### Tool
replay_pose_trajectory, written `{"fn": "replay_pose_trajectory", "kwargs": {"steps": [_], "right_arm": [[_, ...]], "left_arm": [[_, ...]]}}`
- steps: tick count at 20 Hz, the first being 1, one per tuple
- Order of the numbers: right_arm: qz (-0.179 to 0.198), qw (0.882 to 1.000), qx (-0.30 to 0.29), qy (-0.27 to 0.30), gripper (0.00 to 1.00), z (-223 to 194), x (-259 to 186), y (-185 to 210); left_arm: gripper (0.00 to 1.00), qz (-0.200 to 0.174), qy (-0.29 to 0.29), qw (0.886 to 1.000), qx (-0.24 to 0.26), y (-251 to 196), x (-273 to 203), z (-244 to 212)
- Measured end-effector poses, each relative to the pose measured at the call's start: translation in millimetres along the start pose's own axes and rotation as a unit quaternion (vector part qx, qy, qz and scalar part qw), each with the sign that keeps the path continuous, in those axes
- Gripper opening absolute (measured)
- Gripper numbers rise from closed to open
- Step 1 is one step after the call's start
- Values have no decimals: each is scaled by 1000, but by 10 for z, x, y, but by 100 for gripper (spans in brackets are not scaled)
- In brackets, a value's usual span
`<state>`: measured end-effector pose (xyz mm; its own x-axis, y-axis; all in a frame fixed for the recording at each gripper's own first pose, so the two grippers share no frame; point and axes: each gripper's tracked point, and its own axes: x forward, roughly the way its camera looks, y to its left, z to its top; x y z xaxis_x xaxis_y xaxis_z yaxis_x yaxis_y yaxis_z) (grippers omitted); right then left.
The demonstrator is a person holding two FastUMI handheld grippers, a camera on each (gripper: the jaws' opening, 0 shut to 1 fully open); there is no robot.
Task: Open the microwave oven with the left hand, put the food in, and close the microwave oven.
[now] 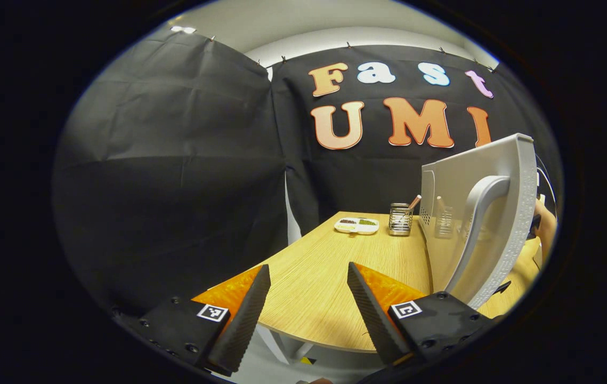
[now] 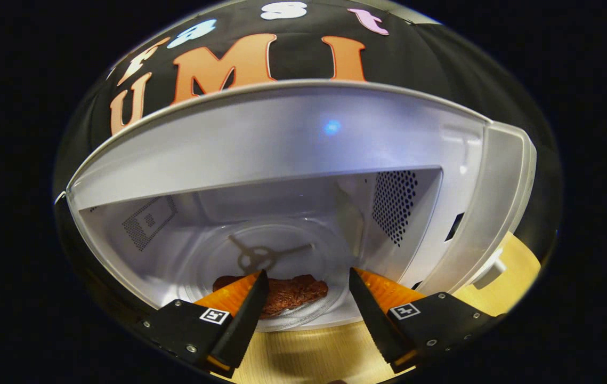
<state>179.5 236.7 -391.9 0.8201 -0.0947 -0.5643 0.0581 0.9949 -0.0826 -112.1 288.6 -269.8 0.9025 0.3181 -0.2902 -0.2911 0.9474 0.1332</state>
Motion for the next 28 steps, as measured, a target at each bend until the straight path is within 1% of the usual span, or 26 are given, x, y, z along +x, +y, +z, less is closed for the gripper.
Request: {"fn": "replay_pose_trajectory", "kwargs": {"steps": [2, 5, 7, 9, 10, 12, 13, 15, 16, 17, 18, 20, 21, 23, 26, 27, 28], "right_arm": [[6, 1000, -17, -15, 94, 43, -80, 2], [38, 998, -27, -35, 95, 145, -274, 40], [59, 996, -26, -57, 95, 257, -482, 28], [79, 993, -37, -84, 95, 400, -743, -33], [87, 990, -43, -98, 95, 472, -873, -80], [104, 985, -53, -125, 95, 615, -1172, -167], [111, 983, -58, -136, 95, 659, -1308, -232], [116, 979, -61, -153, 95, 729, -1541, -367], [119, 978, -59, -161, 95, 790, -1634, -457], [120, 977, -57, -167, 95, 831, -1727, -559], [123, 975, -57, -174, 95, 877, -1812, -667], [124, 973, -59, -188, 95, 945, -1985, -882], [125, 971, -60, -193, 95, 988, -2067, -979], [130, 969, -60, -199, 95, 1019, -2206, -1166], [123, 969, -62, -207, 95, 1070, -2357, -1466], [120, 968, -62, -211, 95, 1078, -2398, -1566], [115, 968, -62, -213, 95, 1094, -2418, -1660]], "left_arm": [[87, -15, -3, 1000, 3, -147, 4, 39], [87, -46, -11, 999, 6, -399, -21, 132], [87, -63, -17, 998, 9, -559, -52, 168], [87, -72, -20, 997, 8, -626, -84, 216], [87, -85, -18, 996, 1, -720, -121, 198], [90, -120, -16, 993, -14, -951, -230, 221], [88, -136, -21, 990, -17, -1065, -275, 262], [87, -163, -28, 986, -13, -1317, -333, 304], [90, -175, -32, 984, -8, -1445, -362, 323], [87, -186, -36, 982, -4, -1573, -401, 351], [94, -197, -39, 980, -1, -1703, -435, 380], [94, -218, -44, 975, 4, -1960, -481, 422], [87, -229, -46, 972, 5, -2094, -518, 441], [87, -246, -52, 968, 9, -2327, -550, 480], [90, -275, -54, 960, 9, -2714, -608, 500], [87, -285, -51, 957, 9, -2833, -619, 493], [86, -296, -49, 954, 10, -2964, -633, 497]]}}
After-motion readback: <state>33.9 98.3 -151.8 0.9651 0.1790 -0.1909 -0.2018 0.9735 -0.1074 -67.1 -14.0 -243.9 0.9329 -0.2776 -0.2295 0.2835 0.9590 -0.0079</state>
